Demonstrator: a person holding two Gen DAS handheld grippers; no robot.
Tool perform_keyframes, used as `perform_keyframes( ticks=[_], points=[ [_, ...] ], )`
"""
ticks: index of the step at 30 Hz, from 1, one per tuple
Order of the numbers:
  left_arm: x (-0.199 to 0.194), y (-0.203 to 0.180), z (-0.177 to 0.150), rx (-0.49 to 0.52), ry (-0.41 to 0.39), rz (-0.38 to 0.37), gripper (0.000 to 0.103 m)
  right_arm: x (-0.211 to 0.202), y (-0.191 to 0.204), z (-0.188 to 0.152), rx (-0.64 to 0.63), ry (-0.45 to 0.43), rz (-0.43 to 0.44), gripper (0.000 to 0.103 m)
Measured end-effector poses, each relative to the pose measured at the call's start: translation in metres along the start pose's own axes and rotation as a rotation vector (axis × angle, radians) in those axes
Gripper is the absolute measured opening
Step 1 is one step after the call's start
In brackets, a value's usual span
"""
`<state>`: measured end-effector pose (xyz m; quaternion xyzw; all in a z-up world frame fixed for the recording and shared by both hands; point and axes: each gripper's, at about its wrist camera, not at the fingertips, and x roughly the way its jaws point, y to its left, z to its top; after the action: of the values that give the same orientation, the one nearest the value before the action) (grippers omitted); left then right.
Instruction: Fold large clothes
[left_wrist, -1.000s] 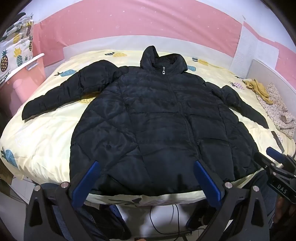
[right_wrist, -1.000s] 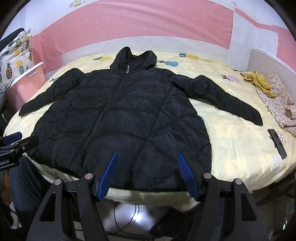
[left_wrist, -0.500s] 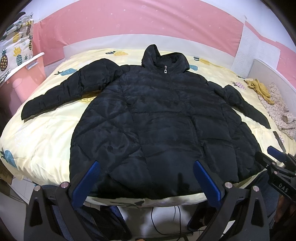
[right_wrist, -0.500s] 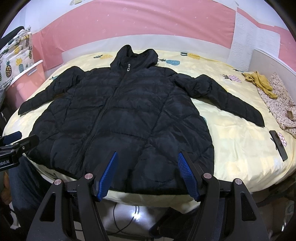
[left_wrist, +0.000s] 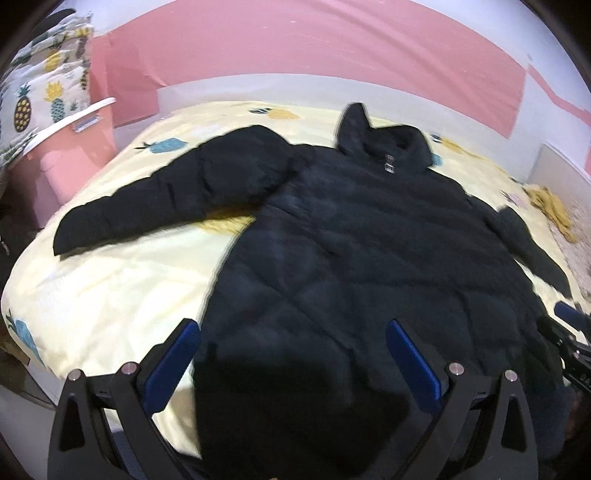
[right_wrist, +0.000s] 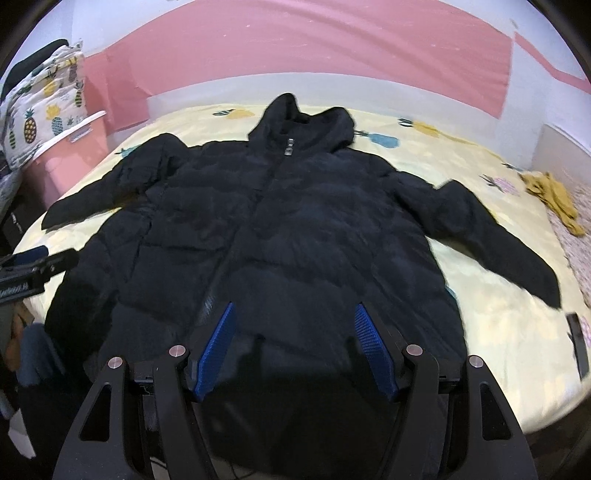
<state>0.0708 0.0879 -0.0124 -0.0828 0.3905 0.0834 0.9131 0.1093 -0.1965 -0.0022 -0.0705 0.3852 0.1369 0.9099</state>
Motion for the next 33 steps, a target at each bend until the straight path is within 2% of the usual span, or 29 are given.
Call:
perform_keyframes(
  ticks=[4,10,18,23,30,31,33],
  points=[
    [0.021,0.031,0.016,-0.051,-0.005,0.032,0.102,0.02,0.005,0.02,0.002,-0.007,0.034,0.067],
    [0.057,0.093,0.039,-0.171,0.0,0.073,0.102,0.051,0.009,0.048,-0.026,-0.001,0.038,0.067],
    [0.098,0.169,0.054,-0.314,-0.011,0.196,0.102,0.09,0.014,0.069,-0.077,0.037,0.038,0.067],
    [0.127,0.211,0.05,-0.478,0.03,0.157,0.101,0.113,0.015,0.074,-0.096,0.069,0.035,0.067],
    [0.141,0.233,0.053,-0.577,-0.044,0.146,0.101,0.137,0.005,0.078,-0.088,0.102,0.009,0.067],
    [0.145,0.233,0.056,-0.576,-0.045,0.15,0.1,0.14,0.003,0.078,-0.086,0.107,0.005,0.067],
    [0.152,0.234,0.062,-0.56,-0.04,0.187,0.087,0.144,-0.001,0.079,-0.082,0.113,-0.003,0.067]
  ],
)
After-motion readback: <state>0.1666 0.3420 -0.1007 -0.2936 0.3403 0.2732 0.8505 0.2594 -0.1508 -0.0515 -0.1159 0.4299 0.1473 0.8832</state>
